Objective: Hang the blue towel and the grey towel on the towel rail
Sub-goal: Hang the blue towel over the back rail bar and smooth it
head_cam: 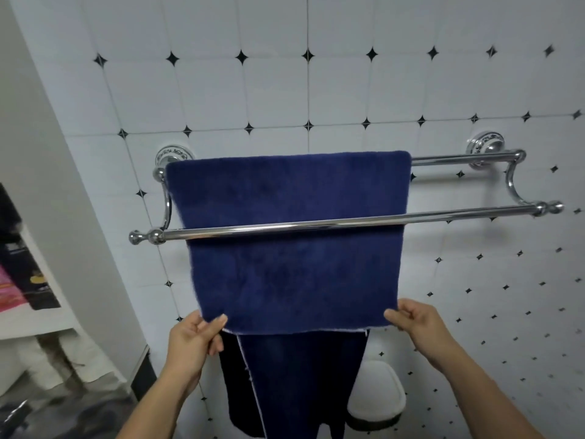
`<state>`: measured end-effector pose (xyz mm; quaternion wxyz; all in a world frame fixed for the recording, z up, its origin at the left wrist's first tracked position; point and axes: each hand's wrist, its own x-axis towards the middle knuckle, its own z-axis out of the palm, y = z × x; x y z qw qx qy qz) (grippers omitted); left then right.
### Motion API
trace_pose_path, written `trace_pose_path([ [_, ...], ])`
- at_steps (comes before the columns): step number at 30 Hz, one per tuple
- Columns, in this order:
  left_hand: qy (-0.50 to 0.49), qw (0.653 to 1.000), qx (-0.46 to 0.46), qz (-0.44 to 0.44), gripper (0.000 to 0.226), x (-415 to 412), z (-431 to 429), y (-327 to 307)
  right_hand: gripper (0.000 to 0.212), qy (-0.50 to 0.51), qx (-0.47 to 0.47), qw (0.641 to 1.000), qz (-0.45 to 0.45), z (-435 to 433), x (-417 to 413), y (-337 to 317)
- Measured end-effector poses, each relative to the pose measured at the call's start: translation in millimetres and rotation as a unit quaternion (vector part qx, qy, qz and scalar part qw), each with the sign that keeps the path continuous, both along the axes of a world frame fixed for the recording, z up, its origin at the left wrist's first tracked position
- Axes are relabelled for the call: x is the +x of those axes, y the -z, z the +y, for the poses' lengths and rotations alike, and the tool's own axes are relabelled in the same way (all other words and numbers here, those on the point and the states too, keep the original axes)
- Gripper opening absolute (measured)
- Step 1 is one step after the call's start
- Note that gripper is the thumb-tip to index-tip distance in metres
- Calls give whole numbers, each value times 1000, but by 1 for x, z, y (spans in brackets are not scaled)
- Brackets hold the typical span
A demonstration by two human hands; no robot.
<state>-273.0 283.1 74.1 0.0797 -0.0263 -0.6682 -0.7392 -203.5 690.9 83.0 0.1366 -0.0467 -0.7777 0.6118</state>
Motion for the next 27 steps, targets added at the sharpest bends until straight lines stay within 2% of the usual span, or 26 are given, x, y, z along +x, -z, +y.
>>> trace_pose_path([
  [2,-1,999,-17,-30,14,4,-6,17,7,-32,9,999,-41,-2,4,13],
  [5,10,998,-36,-43,20,9,-9,23,16,-79,19,996,-47,1,1,-1],
  [7,39,998,-37,-34,27,8,-9,9,28,-108,-18,994,6,-1,-3,-36],
  [9,76,997,-22,-5,39,9,-9,-15,37,-96,-53,991,81,-4,-10,-77],
  [11,106,994,4,39,49,9,-7,-47,35,-66,-86,985,132,-8,-23,-114],
  [15,137,982,77,108,48,3,-7,-104,34,-18,-96,985,146,-16,-47,-152],
  [17,135,978,104,123,42,-1,-9,-121,37,-7,-135,981,136,-14,-53,-153],
  [21,97,982,74,143,30,-7,-1,-131,33,-25,-211,966,144,-8,-54,-149],
  [24,51,985,57,154,32,-15,11,-137,15,-23,-235,959,159,-1,-53,-149],
  [27,21,985,57,161,33,-23,23,-146,15,-17,-278,943,183,12,-52,-148],
])
